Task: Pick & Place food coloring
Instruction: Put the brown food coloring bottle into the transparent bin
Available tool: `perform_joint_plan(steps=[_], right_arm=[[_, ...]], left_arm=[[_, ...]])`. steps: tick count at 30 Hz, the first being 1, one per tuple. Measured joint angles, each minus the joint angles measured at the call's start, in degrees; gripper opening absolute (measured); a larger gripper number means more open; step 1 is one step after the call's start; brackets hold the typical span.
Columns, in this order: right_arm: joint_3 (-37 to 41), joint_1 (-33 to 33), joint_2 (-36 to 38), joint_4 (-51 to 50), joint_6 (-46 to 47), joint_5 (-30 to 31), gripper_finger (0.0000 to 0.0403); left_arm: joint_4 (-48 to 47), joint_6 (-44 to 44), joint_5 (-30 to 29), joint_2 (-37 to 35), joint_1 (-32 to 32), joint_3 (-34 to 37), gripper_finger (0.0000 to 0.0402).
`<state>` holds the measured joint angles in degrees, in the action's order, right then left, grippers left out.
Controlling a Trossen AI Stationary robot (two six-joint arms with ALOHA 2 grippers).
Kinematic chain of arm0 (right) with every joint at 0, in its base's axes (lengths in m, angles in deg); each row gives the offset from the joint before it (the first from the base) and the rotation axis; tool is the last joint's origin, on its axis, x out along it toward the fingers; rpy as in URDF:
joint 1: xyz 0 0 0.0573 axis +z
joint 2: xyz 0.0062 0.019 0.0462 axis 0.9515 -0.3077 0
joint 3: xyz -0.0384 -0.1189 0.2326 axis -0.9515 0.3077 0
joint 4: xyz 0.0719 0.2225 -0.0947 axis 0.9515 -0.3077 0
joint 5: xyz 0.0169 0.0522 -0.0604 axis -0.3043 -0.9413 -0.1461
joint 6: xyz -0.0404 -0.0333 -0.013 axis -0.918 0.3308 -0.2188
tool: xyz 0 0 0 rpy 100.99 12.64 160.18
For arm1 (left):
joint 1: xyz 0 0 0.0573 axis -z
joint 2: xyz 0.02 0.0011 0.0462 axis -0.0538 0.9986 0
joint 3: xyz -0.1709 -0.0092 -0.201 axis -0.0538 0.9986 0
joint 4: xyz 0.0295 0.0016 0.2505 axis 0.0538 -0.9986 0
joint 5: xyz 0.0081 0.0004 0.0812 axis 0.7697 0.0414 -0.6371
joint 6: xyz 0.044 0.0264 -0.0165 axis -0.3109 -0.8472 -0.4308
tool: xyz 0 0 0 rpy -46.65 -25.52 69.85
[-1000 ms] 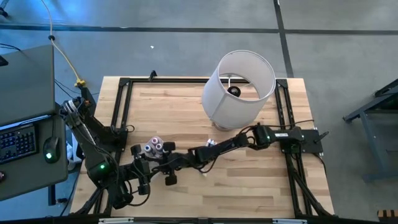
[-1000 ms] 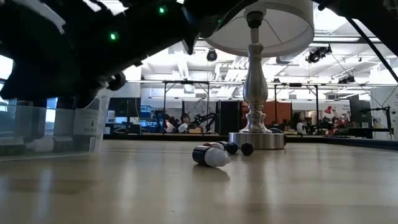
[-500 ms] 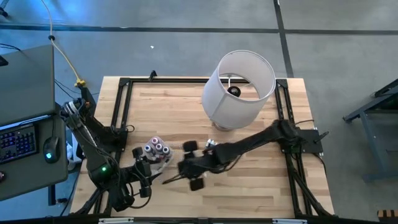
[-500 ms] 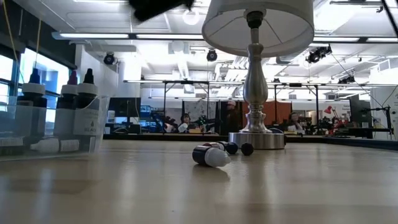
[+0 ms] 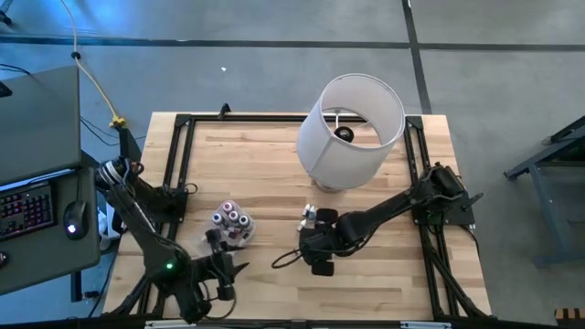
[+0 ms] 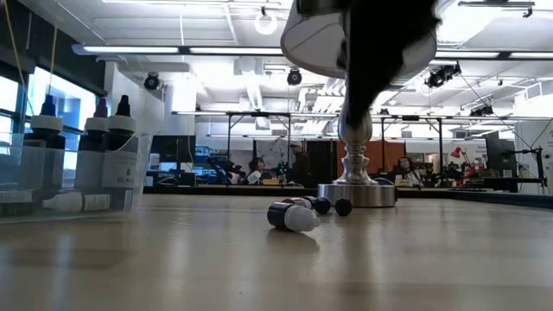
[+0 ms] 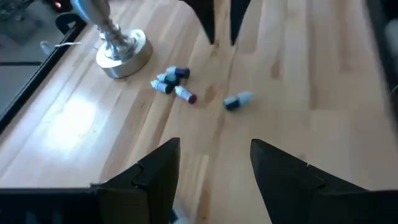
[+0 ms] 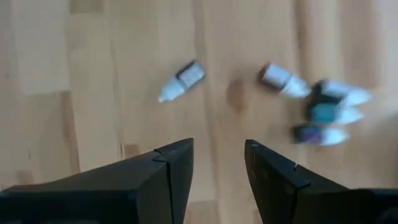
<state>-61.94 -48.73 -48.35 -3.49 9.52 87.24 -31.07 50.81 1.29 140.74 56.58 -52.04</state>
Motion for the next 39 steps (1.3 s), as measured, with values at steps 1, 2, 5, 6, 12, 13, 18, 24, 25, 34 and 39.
perform_joint_plan(steps=[1,2,5,6,12,13,18,24,25,34,39], right_arm=[[2.15,0.00,0.37,2.33,0.44,-1.01,0.0138],[3.86,-0.02,0.77,4.53,0.42,-1.78,0.0138],[7.99,0.34,1.64,8.07,0.47,-1.62,0.0138],[9.04,0.39,1.58,7.73,1.15,-1.36,0.0138],[11.22,0.35,1.53,0.57,5.77,-1.74,0.0138],[11.25,0.37,1.49,-1.47,6.12,-1.41,0.0138],[11.20,1.09,1.75,-11.77,7.29,2.46,0.0138],[11.23,1.85,2.12,-16.87,10.52,3.99,0.0138],[11.23,1.91,2.14,-16.84,10.54,3.98,0.0138],[11.20,2.10,2.14,-17.54,17.58,9.68,0.0138],[11.20,2.32,2.14,-17.25,18.86,12.37,0.0138]], left_arm=[[0.82,-2.24,0.86,0.71,-1.49,0.00,0.0193],[2.03,-3.75,1.73,1.48,-3.23,0.00,0.0193],[9.05,-8.50,5.52,3.51,-9.66,0.02,0.0193],[12.63,-11.99,9.06,4.41,-12.16,0.00,0.0193],[32.21,-34.76,37.44,11.33,-23.82,-0.04,0.0193],[34.09,-37.13,40.69,12.63,-25.10,-0.04,0.0193],[37.36,-46.35,45.45,18.49,-29.03,-0.02,0.0193],[38.34,-49.49,46.89,21.87,-30.34,0.11,0.0193],[38.32,-49.61,47.14,21.84,-30.34,0.13,0.0193],[37.66,-47.79,47.68,21.74,-30.32,0.04,0.0158],[32.60,-47.20,51.92,21.74,-30.21,0.04,0.0120]])
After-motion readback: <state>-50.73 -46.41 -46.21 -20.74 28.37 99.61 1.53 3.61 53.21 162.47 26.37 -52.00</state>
